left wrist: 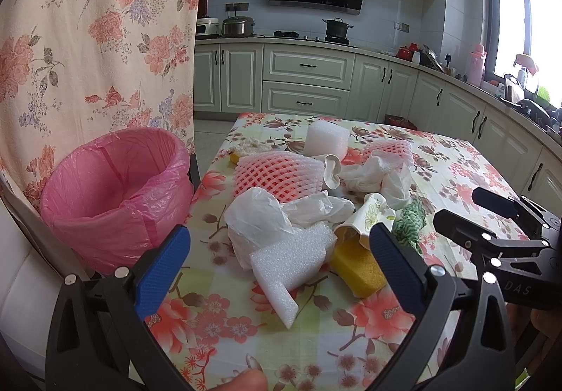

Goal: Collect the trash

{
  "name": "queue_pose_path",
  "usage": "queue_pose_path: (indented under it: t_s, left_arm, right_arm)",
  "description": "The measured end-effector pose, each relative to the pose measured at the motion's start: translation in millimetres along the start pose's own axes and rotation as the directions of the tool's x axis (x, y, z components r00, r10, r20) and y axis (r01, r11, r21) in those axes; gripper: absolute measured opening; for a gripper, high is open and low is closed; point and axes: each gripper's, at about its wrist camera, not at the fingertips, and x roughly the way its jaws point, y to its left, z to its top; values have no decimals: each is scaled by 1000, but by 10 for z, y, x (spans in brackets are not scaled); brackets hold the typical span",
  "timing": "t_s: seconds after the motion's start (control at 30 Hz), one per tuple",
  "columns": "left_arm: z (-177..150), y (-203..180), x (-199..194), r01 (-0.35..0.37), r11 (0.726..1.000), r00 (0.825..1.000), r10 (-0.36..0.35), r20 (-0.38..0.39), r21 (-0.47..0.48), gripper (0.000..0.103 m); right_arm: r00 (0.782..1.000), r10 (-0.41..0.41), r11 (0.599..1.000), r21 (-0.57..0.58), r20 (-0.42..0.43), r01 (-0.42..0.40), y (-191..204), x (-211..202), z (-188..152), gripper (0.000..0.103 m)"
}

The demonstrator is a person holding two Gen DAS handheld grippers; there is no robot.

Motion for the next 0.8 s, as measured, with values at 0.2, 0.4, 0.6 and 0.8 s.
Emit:
queue_pose_path:
  t_s: [0.2, 0.4, 0.6, 0.8]
  left_arm:
    - [1, 0, 0, 0, 1000, 1000, 0, 0, 0, 99]
    - [1, 0, -1, 0, 1000, 1000, 0, 0, 0, 99]
    - [16, 2, 9, -1, 1000, 1000, 1, 1, -3, 99]
    - [16, 6, 9, 0, 1000, 1000, 0, 0, -2, 99]
  right_arm:
    - [1000, -1, 1000, 1, -2, 1, 3, 1, 1, 84]
    - [1000, 0, 1000, 1, -2, 0, 0, 2, 0, 84]
    - [1000, 0, 1000, 2, -1, 0, -4, 1, -2, 84]
    - [1000, -2, 1000, 2, -3, 2, 0, 1, -5, 84]
